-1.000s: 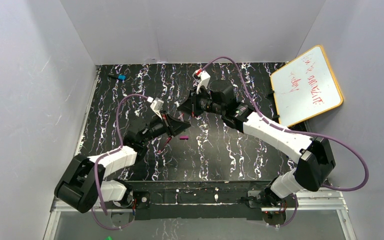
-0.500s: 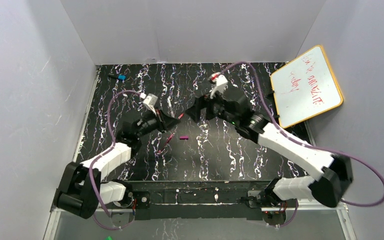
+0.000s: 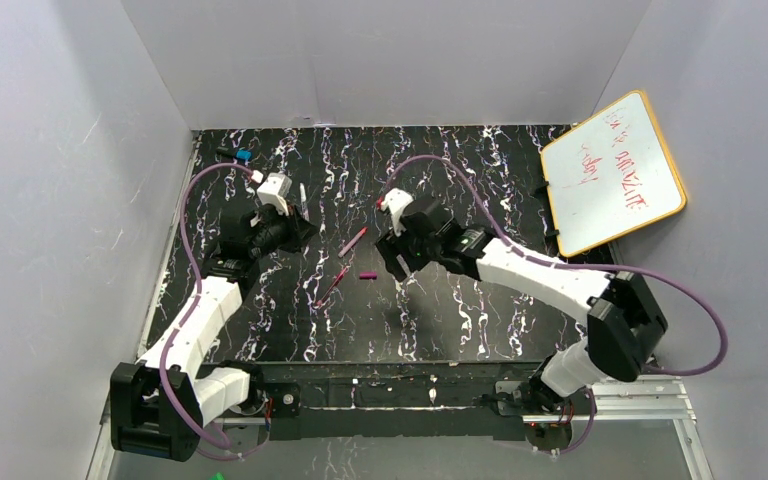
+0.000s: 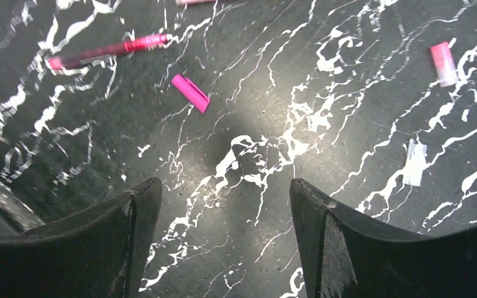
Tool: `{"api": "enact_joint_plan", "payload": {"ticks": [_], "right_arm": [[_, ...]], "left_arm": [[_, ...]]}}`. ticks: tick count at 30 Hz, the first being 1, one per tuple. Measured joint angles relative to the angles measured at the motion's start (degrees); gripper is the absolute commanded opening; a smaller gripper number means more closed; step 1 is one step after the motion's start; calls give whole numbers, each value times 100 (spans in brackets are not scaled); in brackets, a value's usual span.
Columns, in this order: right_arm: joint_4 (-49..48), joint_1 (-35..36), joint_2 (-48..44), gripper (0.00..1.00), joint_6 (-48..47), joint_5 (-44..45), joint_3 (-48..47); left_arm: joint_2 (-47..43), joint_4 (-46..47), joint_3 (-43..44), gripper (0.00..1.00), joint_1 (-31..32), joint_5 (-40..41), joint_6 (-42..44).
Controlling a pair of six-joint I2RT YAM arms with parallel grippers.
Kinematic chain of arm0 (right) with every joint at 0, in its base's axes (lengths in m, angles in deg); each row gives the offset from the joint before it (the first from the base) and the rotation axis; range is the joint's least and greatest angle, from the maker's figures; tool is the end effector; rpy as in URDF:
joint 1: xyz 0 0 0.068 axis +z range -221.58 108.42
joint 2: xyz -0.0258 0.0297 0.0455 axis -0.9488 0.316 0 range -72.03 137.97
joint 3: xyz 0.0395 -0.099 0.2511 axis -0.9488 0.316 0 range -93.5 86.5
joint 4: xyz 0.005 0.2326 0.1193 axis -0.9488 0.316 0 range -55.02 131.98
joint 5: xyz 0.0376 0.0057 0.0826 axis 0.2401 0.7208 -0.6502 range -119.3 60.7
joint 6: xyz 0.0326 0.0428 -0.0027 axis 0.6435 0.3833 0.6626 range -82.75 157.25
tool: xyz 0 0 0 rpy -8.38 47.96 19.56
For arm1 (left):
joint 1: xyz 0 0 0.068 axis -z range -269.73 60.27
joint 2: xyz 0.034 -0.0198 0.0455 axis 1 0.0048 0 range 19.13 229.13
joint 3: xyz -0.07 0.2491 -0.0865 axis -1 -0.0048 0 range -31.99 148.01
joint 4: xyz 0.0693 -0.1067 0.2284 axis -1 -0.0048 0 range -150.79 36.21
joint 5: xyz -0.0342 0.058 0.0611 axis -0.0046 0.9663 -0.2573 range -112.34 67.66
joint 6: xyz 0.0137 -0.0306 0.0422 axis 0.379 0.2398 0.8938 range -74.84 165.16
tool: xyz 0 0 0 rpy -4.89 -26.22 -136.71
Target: Insert the pens into the pen caps
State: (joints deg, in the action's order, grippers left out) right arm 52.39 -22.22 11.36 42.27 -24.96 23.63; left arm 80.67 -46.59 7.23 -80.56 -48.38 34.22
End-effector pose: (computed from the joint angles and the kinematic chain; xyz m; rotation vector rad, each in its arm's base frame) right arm 0.2147 0.2461 0.2788 -0.8161 2.1139 0.4292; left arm 0.2403 -0.0546 0.2805 0.2955 1.8344 -0.6612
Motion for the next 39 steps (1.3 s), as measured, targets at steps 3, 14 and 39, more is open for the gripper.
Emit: {"api": "enact_joint_plan", "payload": {"ticks": [3, 14, 39], "right_arm": [[-11, 142, 321, 73, -382, -4, -9], [-223, 688, 1956, 54, -1040, 105, -1093], [-151, 728, 3351, 51, -199, 1014, -2142]], "left_arm": [[-2, -114, -17, 0, -2, -4, 68], [-15, -175, -17, 0, -4, -9, 131], [-17, -216, -17, 0, -4, -9, 157]]}}
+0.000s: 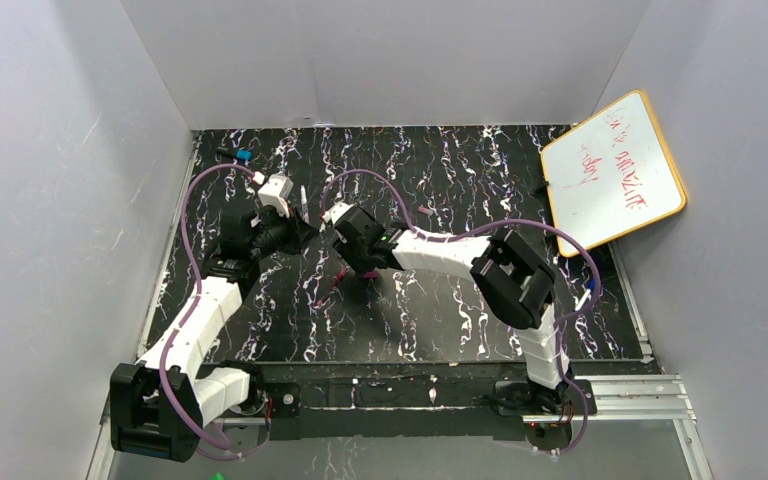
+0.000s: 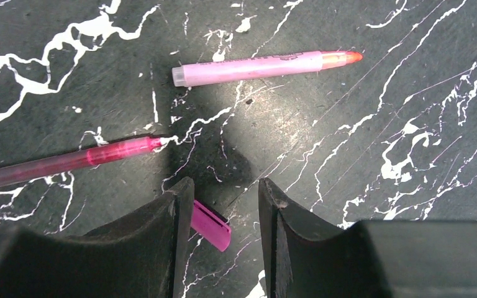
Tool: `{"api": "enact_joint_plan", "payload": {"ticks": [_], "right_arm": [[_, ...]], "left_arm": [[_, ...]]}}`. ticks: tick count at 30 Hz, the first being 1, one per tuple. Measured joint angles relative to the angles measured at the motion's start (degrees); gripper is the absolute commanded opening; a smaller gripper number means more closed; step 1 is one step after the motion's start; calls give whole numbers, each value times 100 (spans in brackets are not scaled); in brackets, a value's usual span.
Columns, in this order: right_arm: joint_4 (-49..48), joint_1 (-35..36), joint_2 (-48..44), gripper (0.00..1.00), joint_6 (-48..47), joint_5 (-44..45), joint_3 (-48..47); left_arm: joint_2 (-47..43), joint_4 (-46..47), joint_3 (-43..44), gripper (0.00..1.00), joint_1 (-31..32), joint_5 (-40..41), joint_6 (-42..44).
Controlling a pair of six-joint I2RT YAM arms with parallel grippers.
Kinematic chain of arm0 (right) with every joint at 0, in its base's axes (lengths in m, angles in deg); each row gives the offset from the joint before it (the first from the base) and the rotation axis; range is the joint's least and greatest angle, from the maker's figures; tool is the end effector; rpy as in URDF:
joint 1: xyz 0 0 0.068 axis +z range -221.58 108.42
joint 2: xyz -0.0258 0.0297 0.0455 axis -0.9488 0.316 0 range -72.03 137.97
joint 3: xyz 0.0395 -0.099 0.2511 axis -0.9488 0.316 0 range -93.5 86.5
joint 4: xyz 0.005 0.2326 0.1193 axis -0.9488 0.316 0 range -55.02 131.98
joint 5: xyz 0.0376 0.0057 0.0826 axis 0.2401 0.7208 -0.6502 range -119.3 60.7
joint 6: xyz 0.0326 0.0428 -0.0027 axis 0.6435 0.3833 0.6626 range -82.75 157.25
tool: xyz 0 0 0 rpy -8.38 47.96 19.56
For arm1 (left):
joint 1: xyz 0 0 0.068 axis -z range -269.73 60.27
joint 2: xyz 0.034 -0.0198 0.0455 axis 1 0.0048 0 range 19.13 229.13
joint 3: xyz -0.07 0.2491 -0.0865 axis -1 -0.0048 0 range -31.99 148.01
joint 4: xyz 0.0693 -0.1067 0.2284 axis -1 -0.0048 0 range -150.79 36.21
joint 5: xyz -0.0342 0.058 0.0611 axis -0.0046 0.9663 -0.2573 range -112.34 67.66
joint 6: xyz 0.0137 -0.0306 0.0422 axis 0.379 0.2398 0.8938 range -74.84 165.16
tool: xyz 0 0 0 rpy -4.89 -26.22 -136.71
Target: Insert the pens into the pen caps
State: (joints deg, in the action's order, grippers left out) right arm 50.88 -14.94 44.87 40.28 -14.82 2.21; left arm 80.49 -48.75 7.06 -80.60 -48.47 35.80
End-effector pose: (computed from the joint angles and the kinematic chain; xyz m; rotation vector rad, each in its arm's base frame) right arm 0.2550 0.3711 0.1862 -0.9743 2.1830 0.1867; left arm 0.2385 -0.0542 0.2763 0.3147 1.8647 -0.6475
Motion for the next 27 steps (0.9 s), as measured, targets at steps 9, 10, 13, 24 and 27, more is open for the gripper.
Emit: {"api": "enact_joint_plan", "payload": {"ticks": [9, 10, 13, 24, 27], "right_arm": [[372, 13, 229, 52, 455, 372, -188], [448, 24, 229, 52, 531, 439, -210], [640, 52, 229, 54, 704, 584, -269], [1102, 319, 260, 59, 1064, 754, -428], [1189, 378, 262, 62, 1182, 791, -455]], "left_arm": [[0, 0, 0, 0, 0, 0, 20], [0, 0, 0, 0, 0, 0, 22], [0, -2, 0, 0, 0, 0, 22], [0, -15, 0, 0, 0, 2, 39], [0, -55, 0, 0, 0, 2, 39]]}}
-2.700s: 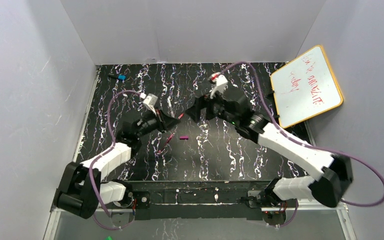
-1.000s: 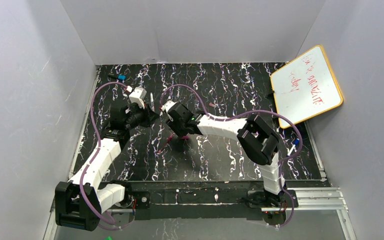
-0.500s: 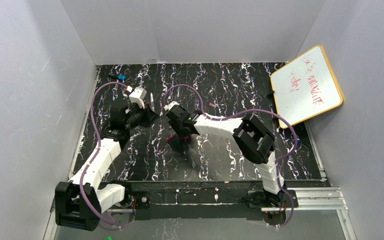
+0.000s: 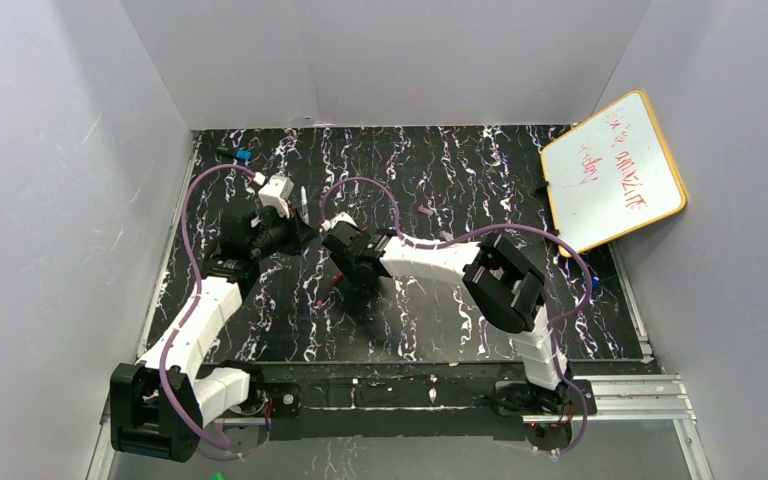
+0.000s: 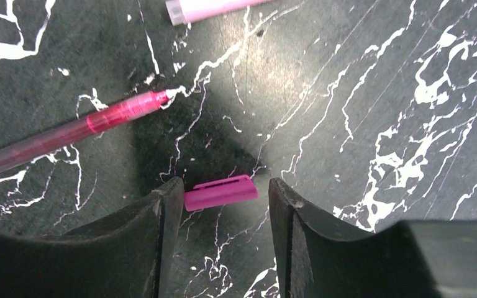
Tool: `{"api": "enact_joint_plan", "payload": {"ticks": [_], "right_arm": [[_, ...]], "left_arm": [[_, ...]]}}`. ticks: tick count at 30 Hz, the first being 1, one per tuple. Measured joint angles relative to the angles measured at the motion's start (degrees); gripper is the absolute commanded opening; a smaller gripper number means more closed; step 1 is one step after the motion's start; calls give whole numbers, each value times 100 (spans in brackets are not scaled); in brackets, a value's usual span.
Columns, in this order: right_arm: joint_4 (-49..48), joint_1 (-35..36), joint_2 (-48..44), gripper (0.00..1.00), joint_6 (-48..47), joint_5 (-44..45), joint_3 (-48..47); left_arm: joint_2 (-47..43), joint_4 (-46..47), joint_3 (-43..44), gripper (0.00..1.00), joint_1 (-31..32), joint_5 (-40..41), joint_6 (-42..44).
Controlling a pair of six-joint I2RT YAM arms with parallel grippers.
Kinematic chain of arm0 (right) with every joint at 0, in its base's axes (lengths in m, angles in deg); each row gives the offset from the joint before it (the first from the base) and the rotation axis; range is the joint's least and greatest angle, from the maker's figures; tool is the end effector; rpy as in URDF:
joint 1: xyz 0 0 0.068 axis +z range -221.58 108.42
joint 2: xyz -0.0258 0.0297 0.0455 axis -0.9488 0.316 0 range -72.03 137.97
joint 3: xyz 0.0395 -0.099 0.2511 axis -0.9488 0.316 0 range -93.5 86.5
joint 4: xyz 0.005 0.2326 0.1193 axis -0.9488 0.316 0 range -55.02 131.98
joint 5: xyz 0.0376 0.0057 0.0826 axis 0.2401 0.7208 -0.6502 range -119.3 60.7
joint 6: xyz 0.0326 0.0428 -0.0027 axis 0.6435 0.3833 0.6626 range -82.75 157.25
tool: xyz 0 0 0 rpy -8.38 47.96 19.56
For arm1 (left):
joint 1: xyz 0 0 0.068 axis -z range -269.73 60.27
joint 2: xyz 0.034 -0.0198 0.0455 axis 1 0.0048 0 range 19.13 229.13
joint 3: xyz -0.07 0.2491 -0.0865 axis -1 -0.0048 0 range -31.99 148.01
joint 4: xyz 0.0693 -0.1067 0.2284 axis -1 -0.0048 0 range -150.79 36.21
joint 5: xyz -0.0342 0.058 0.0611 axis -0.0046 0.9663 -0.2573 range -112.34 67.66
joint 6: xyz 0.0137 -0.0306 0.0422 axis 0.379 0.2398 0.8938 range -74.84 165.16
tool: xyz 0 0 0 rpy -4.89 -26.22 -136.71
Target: Insert the pens into the pen caps
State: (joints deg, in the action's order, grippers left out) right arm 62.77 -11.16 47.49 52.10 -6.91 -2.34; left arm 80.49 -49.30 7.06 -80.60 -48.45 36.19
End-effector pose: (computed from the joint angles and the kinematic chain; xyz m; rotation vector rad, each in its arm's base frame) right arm 0.2327 0.3824 0.1787 -0.8311 2.3356 0.0386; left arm 0.2382 -0.0541 0.2753 0.3191 1.8725 -0.6437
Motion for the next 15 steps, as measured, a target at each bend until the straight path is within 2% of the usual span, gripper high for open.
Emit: {"api": "enact_joint_plan", "payload": {"ticks": [9, 12, 15], "right_arm": [[260, 24, 0, 69, 345, 179, 2], [275, 24, 0, 68, 444, 201, 2], [343, 24, 24, 62, 581, 216, -39]], "left_arm": [[0, -31, 0, 0, 0, 0, 0], [0, -31, 0, 0, 0, 0, 2], [0, -33, 0, 0, 0, 0, 2]]}}
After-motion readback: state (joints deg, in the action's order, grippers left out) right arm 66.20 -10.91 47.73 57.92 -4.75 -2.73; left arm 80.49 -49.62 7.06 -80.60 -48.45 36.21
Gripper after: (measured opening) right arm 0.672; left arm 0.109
